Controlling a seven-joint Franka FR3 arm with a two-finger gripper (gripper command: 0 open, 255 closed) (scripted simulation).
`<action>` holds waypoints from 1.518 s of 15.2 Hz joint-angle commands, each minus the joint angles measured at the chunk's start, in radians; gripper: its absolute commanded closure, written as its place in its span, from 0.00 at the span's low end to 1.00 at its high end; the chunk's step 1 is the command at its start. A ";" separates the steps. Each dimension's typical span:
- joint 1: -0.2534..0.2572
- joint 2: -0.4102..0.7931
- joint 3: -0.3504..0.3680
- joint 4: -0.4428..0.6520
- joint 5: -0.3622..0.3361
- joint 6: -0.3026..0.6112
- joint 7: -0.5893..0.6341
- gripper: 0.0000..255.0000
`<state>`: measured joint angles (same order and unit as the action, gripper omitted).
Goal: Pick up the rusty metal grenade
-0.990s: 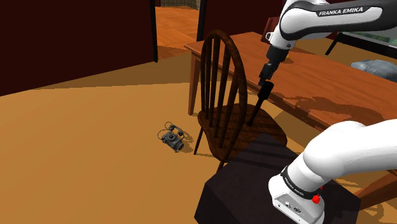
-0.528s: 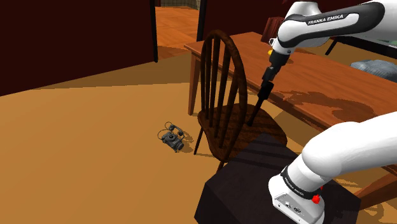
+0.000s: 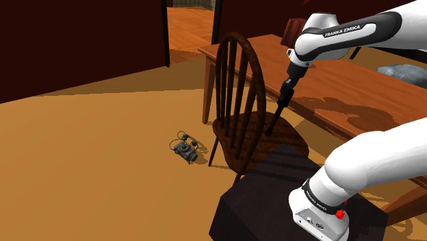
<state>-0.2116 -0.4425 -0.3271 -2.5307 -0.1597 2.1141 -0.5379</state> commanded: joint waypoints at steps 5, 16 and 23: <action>0.000 0.001 0.000 -0.004 0.000 0.005 0.001 1.00; 0.001 -0.032 0.014 0.069 0.004 -0.101 0.002 1.00; 0.004 -0.055 0.026 0.146 0.010 -0.200 0.002 1.00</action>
<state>-0.2090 -0.4966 -0.3025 -2.3986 -0.1513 1.9284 -0.5354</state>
